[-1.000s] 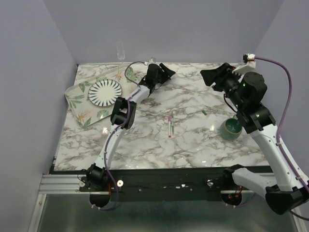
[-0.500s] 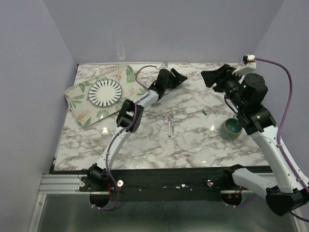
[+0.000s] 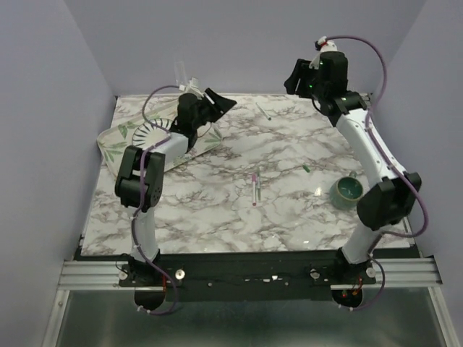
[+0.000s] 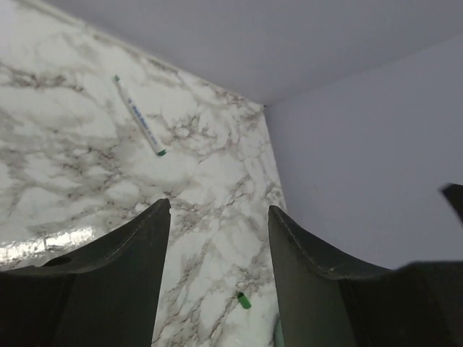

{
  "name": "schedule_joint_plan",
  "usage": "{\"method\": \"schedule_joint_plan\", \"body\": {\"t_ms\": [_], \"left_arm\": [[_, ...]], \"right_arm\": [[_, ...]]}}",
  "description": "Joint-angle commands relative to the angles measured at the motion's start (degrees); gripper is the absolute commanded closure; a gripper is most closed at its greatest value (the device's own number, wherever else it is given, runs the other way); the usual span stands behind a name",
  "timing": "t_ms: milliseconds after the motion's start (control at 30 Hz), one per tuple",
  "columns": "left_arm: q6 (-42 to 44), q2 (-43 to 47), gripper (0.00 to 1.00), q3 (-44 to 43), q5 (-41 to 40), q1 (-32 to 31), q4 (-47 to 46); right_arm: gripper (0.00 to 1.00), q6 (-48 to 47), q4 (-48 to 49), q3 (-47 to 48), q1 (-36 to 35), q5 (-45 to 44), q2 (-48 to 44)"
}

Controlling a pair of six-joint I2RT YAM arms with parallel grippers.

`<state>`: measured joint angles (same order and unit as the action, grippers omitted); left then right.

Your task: Insert the pens into the pen caps

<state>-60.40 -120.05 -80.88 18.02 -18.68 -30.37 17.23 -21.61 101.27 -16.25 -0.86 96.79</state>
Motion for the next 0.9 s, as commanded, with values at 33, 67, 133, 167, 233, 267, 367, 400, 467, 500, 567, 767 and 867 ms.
{"method": "schedule_joint_plan", "body": {"t_ms": [33,67,133,167,233,267,367,400,467,500,567,767,867], "left_arm": [[6.8,13.2,0.37,4.9,11.5,1.1,-0.5],[7.2,14.6,0.36,5.6,12.2,1.1,0.3],[8.0,18.7,0.35,8.4,14.7,1.1,1.4],[9.6,20.2,0.35,10.0,15.0,1.2,2.7],[11.9,24.9,0.34,11.5,14.9,1.3,7.5],[14.0,26.6,0.34,12.3,14.9,1.3,8.8],[18.7,33.5,0.33,15.1,13.7,1.4,13.8],[19.5,37.1,0.32,16.7,12.7,1.4,14.9],[20.4,40.8,0.3,19.3,10.6,1.3,15.3],[20.5,43.9,0.29,22.0,8.2,1.3,15.1],[20.5,46.3,0.27,23.7,6.5,1.4,15.1],[20.9,47.7,0.26,22.9,7.6,1.4,18.2],[21.3,47.7,0.26,22.4,7.2,1.4,18.9]], "right_arm": [[0.37,-7.3,-7.7,13.0,0.3,1.3,18.9],[0.37,-7.3,-8.1,16.6,0.3,1.2,21.2],[0.37,-5.9,-7.8,19.9,0.3,1.2,25.9],[0.37,-4.9,-7.7,22.4,0.3,1.2,29.6],[0.37,-2.7,-6.7,24.2,0.4,-0.8,33.3],[0.37,-1.9,-6.4,25.4,0.3,-2.0,36.7],[0.37,0.3,-5.6,29.1,0.3,-3.9,41.5],[0.37,1.1,-5.7,30.5,0.3,-4.0,44.0],[0.37,5.3,-5.6,31.1,0.5,-1.4,45.8],[0.37,6.6,-4.6,30.7,0.6,-0.1,46.8],[0.38,11.2,-3.6,32.0,1.1,3.9,48.4],[0.38,28.9,-0.1,30.0,3.7,8.5,50.4],[0.38,35.4,-0.4,29.4,4.0,5.8,51.6]]}}
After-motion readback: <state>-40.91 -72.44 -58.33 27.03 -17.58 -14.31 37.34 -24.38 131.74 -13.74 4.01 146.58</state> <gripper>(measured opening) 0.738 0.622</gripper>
